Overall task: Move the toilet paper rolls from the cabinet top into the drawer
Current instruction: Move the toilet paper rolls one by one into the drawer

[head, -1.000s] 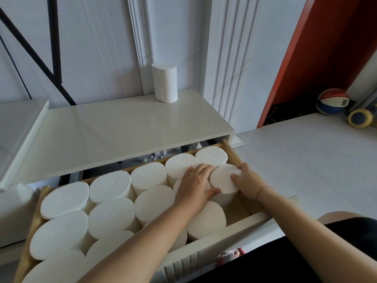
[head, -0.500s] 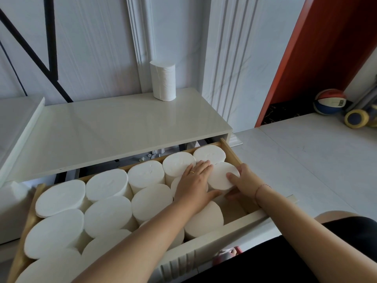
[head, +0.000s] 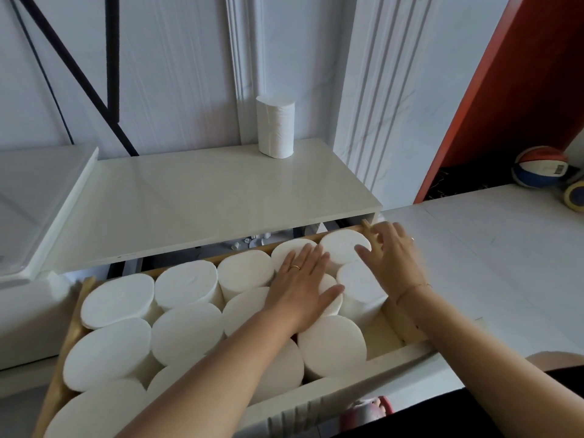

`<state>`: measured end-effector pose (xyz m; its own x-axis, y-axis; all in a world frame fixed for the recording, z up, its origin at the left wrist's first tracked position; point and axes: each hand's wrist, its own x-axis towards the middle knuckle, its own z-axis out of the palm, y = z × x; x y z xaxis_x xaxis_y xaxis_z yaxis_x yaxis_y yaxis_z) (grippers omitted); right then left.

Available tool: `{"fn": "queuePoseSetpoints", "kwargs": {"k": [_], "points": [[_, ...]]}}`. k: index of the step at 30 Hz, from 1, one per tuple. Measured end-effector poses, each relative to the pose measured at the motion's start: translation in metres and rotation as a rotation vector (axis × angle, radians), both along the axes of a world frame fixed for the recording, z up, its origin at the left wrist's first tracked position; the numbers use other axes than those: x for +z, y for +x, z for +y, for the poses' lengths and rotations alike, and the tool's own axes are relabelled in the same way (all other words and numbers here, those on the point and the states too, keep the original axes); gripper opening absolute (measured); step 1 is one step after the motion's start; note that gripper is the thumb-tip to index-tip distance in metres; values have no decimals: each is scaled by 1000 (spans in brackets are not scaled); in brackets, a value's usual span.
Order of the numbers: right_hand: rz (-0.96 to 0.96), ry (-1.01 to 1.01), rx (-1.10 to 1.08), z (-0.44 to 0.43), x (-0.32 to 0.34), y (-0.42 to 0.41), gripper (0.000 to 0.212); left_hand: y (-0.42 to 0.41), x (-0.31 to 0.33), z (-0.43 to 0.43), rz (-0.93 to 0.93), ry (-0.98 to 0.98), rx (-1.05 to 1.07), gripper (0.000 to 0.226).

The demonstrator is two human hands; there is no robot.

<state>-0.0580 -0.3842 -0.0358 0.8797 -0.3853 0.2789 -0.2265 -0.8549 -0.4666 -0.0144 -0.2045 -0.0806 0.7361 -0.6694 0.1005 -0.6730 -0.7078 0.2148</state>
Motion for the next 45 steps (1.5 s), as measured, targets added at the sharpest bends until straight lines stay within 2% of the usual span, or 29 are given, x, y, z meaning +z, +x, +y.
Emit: {"fn": "queuePoseSetpoints", "kwargs": {"k": [5,9,11,14,24,35,40,45], "points": [[-164,184,188,25,18,62,45,16,3,10,15,40,-69,68],[-80,295,236,44,27,124,63,27,3,21,-73,23,-159,68],[-30,337,241,49,31,153,76,35,4,27,-115,15,-141,68],[-28,403,209,52,35,193,89,47,3,34,-66,-2,-64,69],[-119,620,149,62,27,298,106,55,-1,34,0,-51,-71,71],[-236,747,78,57,18,362,106,51,-1,32,16,-87,-67,72],[-299,731,77,58,16,369,88,51,-1,32,7,-81,-65,72],[-270,698,95,55,18,357,68,50,-1,32,0,-68,-62,73]]}}
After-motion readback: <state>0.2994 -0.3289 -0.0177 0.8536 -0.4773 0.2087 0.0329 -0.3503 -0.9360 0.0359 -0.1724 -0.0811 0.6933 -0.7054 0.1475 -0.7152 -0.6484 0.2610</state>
